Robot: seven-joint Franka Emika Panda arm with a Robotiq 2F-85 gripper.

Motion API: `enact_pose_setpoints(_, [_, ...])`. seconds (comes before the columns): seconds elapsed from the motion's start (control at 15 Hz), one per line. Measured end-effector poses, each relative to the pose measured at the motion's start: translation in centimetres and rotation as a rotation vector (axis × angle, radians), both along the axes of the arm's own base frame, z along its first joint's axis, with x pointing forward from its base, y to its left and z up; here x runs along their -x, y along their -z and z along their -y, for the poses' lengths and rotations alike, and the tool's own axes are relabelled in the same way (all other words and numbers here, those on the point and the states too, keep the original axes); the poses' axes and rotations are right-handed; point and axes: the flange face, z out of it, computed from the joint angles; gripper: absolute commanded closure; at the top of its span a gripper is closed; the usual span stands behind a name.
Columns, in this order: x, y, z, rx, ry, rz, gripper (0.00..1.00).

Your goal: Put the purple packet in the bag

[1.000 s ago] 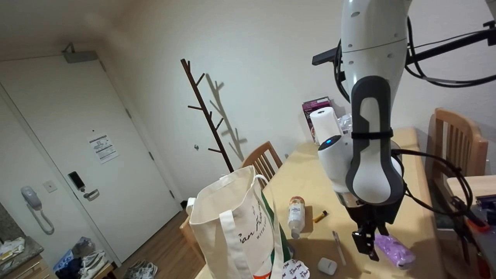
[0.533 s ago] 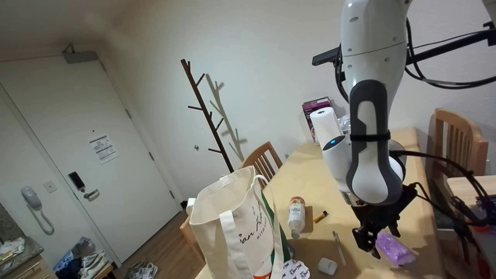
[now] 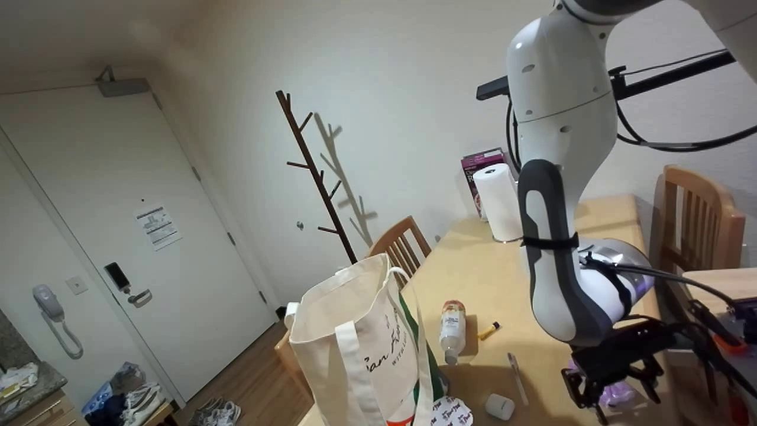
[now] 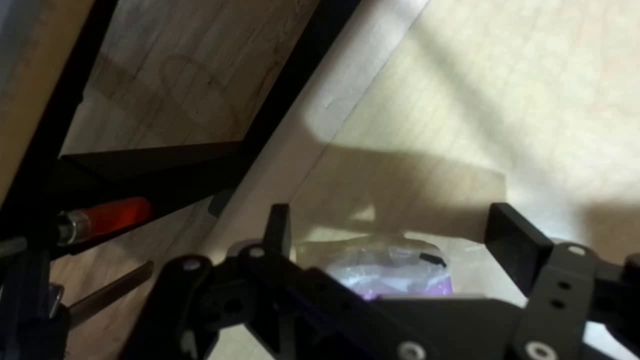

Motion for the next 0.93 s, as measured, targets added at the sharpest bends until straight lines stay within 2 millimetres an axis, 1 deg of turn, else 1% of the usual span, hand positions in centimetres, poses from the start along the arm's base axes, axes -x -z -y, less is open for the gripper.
enact_pose_setpoints(0.07, [0.2, 0.2, -0.2, 0.012, 0.04, 0.011, 0.07])
enact_pose_setpoints(0.13, [0.2, 0.2, -0.4, 0.022, 0.072, 0.023, 0.06])
enact_pose_setpoints(0.2, [0.3, 0.3, -0.5, 0.033, 0.095, 0.034, 0.02])
enact_pose_setpoints(0.27, [0.4, 0.3, -0.6, 0.042, 0.111, 0.038, 0.0])
enact_pose_setpoints(0.6, [0.8, 0.6, -0.9, 0.069, 0.136, 0.038, 0.0])
enact_pose_setpoints(0.93, [1.3, 1.1, -0.6, 0.128, 0.1, 0.025, 0.0])
